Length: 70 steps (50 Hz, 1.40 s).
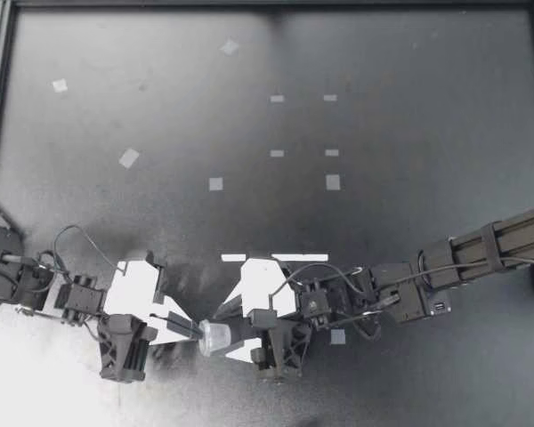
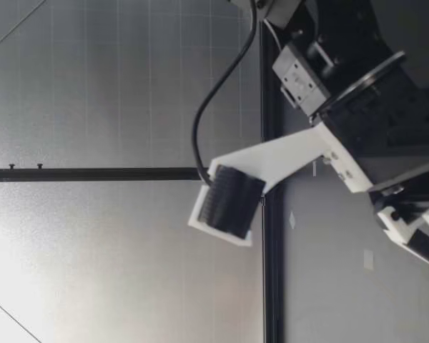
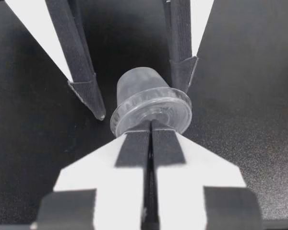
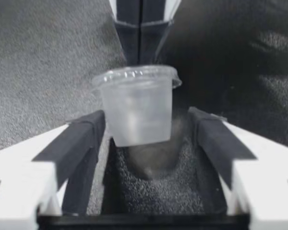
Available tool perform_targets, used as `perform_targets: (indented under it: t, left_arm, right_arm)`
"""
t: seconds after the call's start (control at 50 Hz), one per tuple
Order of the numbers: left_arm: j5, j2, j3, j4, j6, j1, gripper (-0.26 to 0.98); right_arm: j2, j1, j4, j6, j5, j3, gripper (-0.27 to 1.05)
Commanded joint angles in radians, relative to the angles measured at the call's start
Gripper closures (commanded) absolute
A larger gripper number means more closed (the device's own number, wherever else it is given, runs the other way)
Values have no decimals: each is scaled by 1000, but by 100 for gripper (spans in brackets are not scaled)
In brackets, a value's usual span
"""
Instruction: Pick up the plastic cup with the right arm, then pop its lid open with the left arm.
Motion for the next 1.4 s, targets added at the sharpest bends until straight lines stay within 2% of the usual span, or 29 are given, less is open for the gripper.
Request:
perform_targets:
  t: [0.0, 0.18, 0.72, 0.82, 0.92, 1.02, 1.14, 1.24, 1.38]
  left_arm:
    - [-8, -11, -6, 0, 2, -3, 80]
    - [-8, -11, -6, 0, 2, -3, 80]
    - [-12, -28, -6, 0, -12, -3, 80]
    - [-38, -84, 5, -6, -28, -3, 80]
    - [-121, -158, 58, -77, -63, -3, 79]
    - [-181, -221, 118, -106, -118, -3, 77]
    - [-249, -270, 132, -103, -229, -3, 64]
    - [-319, -267, 103, -114, -387, -3, 44]
    - [-451, -215, 58, -153, -755, -3, -4]
  right_arm:
    - [-15, -6, 0, -2, 0, -20, 19]
    - [-17, -6, -6, -2, 0, -18, 32]
    - [-41, -6, -26, -2, -3, -8, 53]
    - [-103, -6, -32, -3, -51, 54, 53]
    - [-184, -6, -32, -3, -172, 158, 53]
    - [-259, -8, -29, -2, -330, 279, 53]
    - [-302, -11, -21, -6, -598, 388, 53]
    - [-285, -12, -21, -35, -804, 416, 53]
    - [-232, -12, -20, -101, -971, 397, 53]
